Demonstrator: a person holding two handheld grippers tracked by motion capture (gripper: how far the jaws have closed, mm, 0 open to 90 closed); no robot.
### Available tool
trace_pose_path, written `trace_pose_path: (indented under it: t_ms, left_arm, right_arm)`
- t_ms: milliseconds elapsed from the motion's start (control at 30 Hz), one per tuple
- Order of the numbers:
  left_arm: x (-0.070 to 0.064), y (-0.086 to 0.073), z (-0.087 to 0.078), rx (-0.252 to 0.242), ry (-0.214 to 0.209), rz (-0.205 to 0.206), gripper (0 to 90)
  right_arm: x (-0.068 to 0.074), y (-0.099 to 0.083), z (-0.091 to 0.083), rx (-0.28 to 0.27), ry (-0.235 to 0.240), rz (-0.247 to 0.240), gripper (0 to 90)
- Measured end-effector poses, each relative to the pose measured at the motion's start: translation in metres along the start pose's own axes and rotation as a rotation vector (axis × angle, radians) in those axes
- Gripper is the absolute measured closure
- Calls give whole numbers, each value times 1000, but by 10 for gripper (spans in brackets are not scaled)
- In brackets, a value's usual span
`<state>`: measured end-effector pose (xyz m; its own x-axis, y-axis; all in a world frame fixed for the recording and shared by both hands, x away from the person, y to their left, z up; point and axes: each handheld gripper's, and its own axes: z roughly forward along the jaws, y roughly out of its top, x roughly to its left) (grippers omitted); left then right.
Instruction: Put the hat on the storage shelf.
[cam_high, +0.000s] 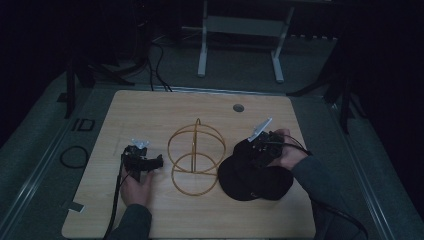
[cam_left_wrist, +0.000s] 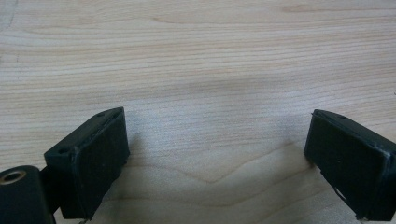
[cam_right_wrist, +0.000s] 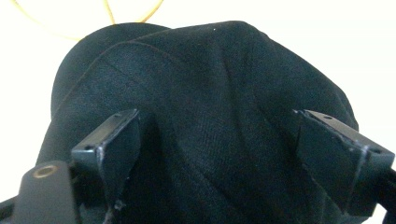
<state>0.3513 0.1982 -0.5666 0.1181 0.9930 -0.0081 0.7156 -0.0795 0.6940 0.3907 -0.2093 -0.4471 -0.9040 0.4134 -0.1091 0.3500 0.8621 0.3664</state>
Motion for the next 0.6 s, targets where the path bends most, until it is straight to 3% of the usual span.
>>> trace_pose_path:
  t_ms: [400,600]
  left_arm:
    - [0,0,0,-1,-1,0,60]
    - [0,0,0,0,-1,0,60]
  right_arm:
    - [0,4,9,40,25,-12,101]
    - [-1,2,16,71,47,-18,141]
